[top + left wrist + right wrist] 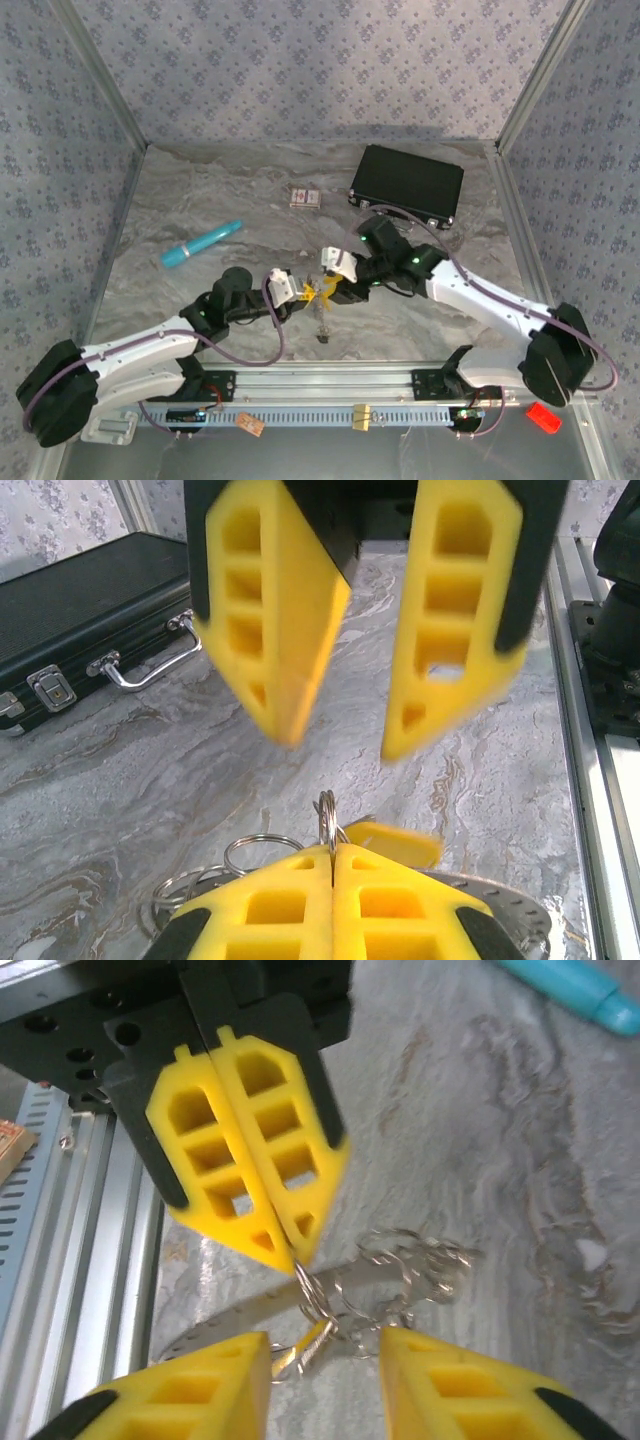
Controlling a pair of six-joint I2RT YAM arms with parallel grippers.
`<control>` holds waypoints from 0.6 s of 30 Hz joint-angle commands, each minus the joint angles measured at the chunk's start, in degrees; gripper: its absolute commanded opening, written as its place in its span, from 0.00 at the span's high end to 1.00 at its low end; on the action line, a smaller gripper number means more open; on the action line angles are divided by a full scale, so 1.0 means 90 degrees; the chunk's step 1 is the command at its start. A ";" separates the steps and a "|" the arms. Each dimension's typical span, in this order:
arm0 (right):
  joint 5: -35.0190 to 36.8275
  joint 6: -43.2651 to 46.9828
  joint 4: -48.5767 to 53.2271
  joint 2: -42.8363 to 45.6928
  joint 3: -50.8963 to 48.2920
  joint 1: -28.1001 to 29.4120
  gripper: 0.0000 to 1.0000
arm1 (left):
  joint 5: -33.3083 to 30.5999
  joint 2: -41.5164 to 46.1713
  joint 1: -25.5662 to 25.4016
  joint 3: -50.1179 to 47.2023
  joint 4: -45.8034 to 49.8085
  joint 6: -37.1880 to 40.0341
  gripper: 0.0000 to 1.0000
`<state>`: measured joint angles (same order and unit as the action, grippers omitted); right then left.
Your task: Put the keys on the keyring
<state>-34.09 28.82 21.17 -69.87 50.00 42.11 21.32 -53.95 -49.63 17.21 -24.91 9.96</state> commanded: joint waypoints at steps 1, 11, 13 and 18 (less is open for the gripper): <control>-0.0861 -0.0730 -0.0993 0.0350 -0.0430 -0.0345 0.61 | 0.0016 0.0191 -0.0002 -0.0212 -0.0835 -0.0225 1.00; -0.1229 -0.1230 -0.1891 -0.0123 -0.0703 -0.0188 0.60 | 0.0073 0.0067 0.0007 -0.0530 -0.1814 -0.0635 1.00; -0.1269 -0.1230 -0.1952 -0.0231 -0.0708 -0.0149 0.62 | 0.0063 0.0038 0.0012 -0.0554 -0.1906 -0.0665 1.00; -0.1378 -0.1159 -0.1885 -0.0381 -0.0683 -0.0128 0.70 | 0.0063 -0.0011 0.0013 -0.0575 -0.1978 -0.0696 1.00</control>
<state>-44.21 18.85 5.28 -72.93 43.94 40.66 21.21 -53.84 -49.63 12.32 -37.43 4.80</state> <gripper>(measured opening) 0.319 0.045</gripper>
